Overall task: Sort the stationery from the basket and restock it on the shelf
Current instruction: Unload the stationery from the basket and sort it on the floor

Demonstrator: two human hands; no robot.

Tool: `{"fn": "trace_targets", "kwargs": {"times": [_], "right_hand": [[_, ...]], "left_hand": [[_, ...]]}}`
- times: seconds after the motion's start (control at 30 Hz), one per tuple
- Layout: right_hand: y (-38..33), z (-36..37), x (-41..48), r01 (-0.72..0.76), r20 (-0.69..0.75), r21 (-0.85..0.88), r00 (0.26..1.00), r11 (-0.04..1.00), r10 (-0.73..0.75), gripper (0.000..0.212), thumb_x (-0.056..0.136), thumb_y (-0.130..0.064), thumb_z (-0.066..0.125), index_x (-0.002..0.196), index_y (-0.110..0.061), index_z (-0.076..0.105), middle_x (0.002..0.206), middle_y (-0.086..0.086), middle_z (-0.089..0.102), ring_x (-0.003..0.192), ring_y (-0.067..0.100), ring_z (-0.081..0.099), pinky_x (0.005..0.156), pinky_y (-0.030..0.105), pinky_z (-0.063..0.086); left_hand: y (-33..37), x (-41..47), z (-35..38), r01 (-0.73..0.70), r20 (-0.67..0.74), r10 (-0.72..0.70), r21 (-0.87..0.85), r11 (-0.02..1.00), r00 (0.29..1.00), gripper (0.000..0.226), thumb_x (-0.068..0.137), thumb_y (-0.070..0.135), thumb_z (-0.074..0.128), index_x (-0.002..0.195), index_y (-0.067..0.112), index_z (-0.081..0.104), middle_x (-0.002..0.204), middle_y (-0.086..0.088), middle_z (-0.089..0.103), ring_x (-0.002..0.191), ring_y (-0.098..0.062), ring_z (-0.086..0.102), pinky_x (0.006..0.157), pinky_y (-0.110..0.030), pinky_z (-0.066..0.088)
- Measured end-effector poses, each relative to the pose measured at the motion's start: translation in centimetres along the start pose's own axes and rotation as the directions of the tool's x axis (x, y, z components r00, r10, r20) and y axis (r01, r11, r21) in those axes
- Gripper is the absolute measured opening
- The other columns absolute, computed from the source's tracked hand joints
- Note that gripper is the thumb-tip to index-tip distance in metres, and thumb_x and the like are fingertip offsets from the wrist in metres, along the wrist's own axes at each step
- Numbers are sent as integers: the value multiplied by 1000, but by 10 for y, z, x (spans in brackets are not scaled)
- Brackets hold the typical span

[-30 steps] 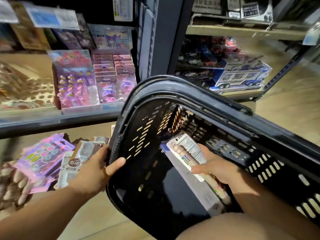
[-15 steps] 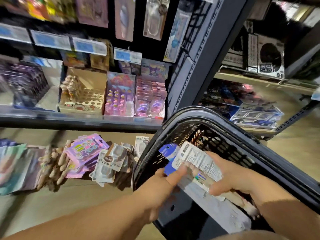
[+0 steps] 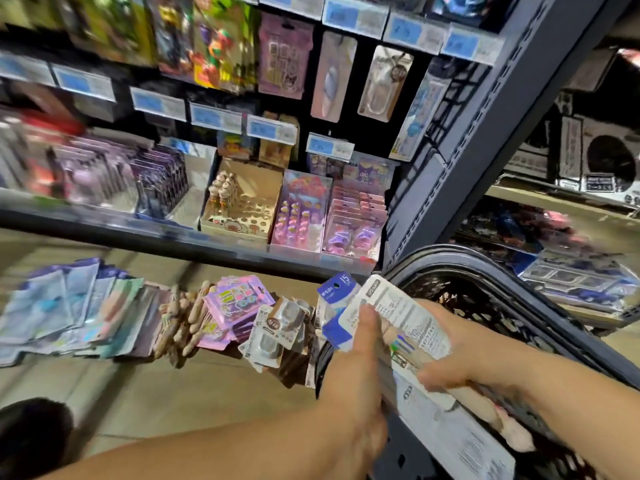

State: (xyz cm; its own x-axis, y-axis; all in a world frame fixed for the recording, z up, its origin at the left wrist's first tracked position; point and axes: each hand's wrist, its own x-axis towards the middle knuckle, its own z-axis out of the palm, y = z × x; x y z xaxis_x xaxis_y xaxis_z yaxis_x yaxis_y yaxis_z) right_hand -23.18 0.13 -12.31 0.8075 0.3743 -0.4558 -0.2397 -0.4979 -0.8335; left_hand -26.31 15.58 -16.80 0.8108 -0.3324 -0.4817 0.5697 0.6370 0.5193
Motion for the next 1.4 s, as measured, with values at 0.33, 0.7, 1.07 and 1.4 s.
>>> {"fn": "trace_targets", "kwargs": {"times": [0.33,0.7,1.07,1.4], "right_hand": [[-92,82,133,194,-2,360,978,913,-207,56,64,-12,69,119,-13,59,90,11,68,80,24,66,71,38,55],[-125,199,269,-44,58,478,998,877,19,69,46,-46,81,106,-19,61,84,19,61,82,36,51,70,46,40],[-96,246,341,-328,203,451,943,830,262,14,87,-15,65,99,-19,61,76,5,65,63,19,63,55,28,51],[-95,276,400,-359,111,399,932,844,344,41,76,-17,77,113,-21,60,102,9,70,96,24,64,97,50,49]], "left_hand": [[169,-1,-69,-184,-118,242,365,913,963,48,99,49,42,115,12,68,104,-14,74,89,-27,73,76,-38,55],[263,8,-191,-102,-282,216,368,924,935,40,88,44,56,104,11,69,84,-18,74,65,-28,72,53,-31,56],[283,60,-297,167,-534,67,378,911,843,21,91,15,65,106,1,67,80,-17,73,60,-27,70,52,-30,52],[314,103,-337,197,-573,182,536,821,799,19,85,17,73,103,13,69,89,-8,74,81,-27,70,73,-39,58]]}}
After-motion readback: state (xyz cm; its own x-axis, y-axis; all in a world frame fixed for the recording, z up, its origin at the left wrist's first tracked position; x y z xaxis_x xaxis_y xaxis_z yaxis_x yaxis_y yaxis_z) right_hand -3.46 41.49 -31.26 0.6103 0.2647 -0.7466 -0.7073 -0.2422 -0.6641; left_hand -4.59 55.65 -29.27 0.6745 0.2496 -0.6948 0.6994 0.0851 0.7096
